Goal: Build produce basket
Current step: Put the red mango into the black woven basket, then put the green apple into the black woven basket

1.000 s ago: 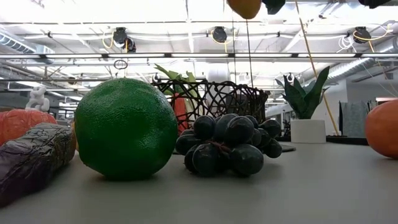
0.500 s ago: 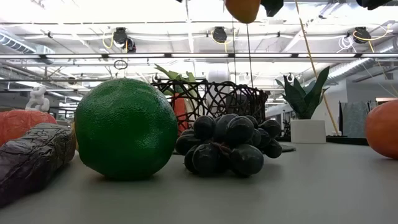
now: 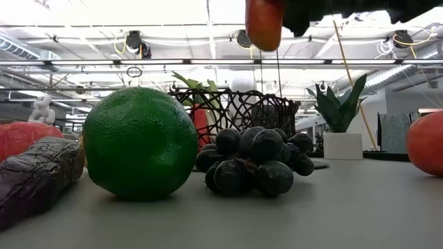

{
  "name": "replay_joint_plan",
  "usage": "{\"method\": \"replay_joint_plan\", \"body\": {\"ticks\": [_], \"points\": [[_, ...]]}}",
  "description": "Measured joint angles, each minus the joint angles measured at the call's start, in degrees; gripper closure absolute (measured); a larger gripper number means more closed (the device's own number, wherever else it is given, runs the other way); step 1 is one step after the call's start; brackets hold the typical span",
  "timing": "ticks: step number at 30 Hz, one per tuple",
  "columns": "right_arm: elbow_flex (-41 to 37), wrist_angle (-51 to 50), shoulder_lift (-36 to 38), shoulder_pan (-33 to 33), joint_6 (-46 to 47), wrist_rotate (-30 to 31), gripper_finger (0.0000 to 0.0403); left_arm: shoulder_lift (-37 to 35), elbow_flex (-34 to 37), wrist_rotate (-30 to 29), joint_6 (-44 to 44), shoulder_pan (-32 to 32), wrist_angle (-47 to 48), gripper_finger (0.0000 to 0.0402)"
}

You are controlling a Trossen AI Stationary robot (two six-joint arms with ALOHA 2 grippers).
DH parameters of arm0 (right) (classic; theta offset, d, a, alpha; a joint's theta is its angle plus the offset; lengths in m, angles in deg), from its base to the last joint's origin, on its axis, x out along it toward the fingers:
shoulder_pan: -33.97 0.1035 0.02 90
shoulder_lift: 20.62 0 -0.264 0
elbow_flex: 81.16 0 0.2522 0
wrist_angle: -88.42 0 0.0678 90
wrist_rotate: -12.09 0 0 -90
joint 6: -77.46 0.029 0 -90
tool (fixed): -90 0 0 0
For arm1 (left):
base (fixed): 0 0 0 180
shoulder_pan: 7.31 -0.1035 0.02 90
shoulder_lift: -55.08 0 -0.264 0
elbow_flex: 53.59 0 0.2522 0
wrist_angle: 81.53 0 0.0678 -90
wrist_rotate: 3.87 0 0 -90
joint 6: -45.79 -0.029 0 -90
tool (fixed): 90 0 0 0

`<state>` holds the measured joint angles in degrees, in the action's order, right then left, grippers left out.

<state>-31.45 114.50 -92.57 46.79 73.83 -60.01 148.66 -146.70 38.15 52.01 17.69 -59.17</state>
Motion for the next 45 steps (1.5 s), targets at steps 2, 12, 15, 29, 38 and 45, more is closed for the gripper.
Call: {"method": "replay_joint_plan", "body": {"ticks": [2, 12, 15, 29, 38, 45], "points": [[-0.8, -0.2, -0.1, -1.9, -0.1, 0.0, 0.0145, -0.1, 0.0, -1.2, 0.2, 0.6, 0.3, 0.0023], [-1.4, 3.4, -5.8, -16.9, 2.9, 1.6, 0.0145, -0.1, 0.0, -1.6, 2.1, 2.9, 0.7, 0.0052], [-1.4, 4.6, -9.8, -20.2, 4.9, 1.5, 0.0145, -0.1, 0.0, -1.6, 2.2, 3.0, 0.6, 0.0058], [-1.4, 11.2, -20.4, -25.7, 17.4, 3.9, 0.0141, 0.0, 0.0, -1.6, 6.6, 4.8, 0.7, 0.0066], [-1.4, 11.9, -20.9, -25.9, 20.1, 6.0, 0.0111, 0.0, 0.0, -1.6, 10.1, 6.3, 0.7, 0.0066], [-1.4, 12.3, -20.9, -26.4, 20.1, 6.0, 0.0104, 0.0, 0.0, -1.6, 12.0, 6.6, 0.7, 0.0066]]}}
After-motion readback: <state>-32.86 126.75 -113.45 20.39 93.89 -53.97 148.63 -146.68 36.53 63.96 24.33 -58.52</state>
